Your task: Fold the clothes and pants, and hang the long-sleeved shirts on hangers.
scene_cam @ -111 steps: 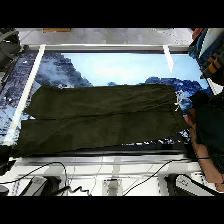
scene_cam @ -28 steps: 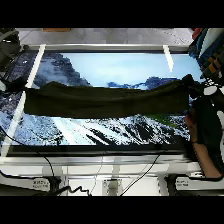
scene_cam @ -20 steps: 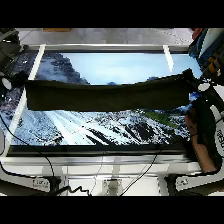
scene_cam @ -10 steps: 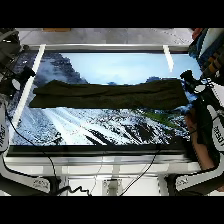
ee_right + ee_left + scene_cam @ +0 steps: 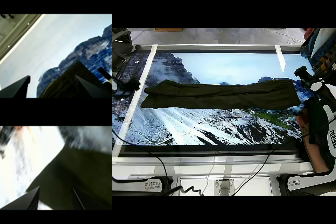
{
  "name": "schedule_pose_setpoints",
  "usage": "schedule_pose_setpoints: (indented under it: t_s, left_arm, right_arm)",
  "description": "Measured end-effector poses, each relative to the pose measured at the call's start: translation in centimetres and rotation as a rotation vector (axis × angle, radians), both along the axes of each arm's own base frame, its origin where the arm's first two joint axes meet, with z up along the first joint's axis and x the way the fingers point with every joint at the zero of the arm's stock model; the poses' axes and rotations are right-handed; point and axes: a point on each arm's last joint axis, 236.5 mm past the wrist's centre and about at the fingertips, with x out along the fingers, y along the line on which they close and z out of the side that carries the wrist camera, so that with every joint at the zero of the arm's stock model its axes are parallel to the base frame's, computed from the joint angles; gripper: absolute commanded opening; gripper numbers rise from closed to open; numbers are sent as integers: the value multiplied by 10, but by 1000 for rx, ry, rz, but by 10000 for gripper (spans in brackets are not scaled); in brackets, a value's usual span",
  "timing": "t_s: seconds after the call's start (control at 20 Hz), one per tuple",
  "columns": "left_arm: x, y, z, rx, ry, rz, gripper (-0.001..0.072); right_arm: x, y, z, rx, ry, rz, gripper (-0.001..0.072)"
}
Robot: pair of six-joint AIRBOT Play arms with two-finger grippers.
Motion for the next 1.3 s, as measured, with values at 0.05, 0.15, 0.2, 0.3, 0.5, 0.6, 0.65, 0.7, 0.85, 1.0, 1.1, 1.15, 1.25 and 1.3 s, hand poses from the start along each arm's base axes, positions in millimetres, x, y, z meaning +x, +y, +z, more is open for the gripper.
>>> schedule_pose_setpoints:
  t_s: [0.05, 0.15, 0.2, 0.3, 0.5, 0.6, 0.65, 0.7, 0.85, 1.0, 1.1, 1.15, 1.25, 1.3]
  left_arm:
    - [-18, -5, -10, -14, 49, -10, 554]
    - [-45, -21, -32, -74, 103, -15, 716]
    - [-53, -31, -44, -119, 115, -13, 716]
    - [-57, -48, -63, -209, 98, 8, 717]
    - [-44, -59, -96, -348, 29, 129, 716]
    - [-32, -55, -104, -381, -27, 197, 712]
    - [-26, -52, -107, -395, -57, 230, 711]
    - [-20, -49, -110, -401, -86, 253, 709]
    - [-1, -43, -114, -406, -175, 306, 650]
    - [15, -40, -117, -378, -245, 318, 556]
    - [21, -39, -122, -362, -269, 322, 367]
    - [23, -39, -124, -356, -274, 322, 215]
    - [27, -37, -124, -317, -283, 289, 23]
    - [31, -38, -119, -279, -285, 245, 22]
  right_arm:
    - [-1, 0, 0, -16, 7, 8, 621]
    - [-3, 2, -2, -27, 26, 21, 620]
    - [-3, 2, -3, -33, 33, 27, 621]
    - [-5, 4, -7, -34, 52, 38, 620]
    - [-8, 7, -11, -38, 76, 51, 620]
    - [-8, 7, -12, -38, 82, 54, 620]
    - [-8, 7, -13, -38, 83, 55, 620]
    - [-8, 7, -13, -38, 83, 55, 620]
    - [-9, 8, -13, -37, 86, 56, 620]
    - [-10, 9, -16, -33, 98, 62, 620]
    - [-11, 11, -19, -27, 111, 68, 620]
    - [-13, 13, -22, -21, 124, 74, 620]
    - [-16, 16, -26, -11, 146, 85, 618]
    - [-17, 18, -28, -6, 157, 90, 617]
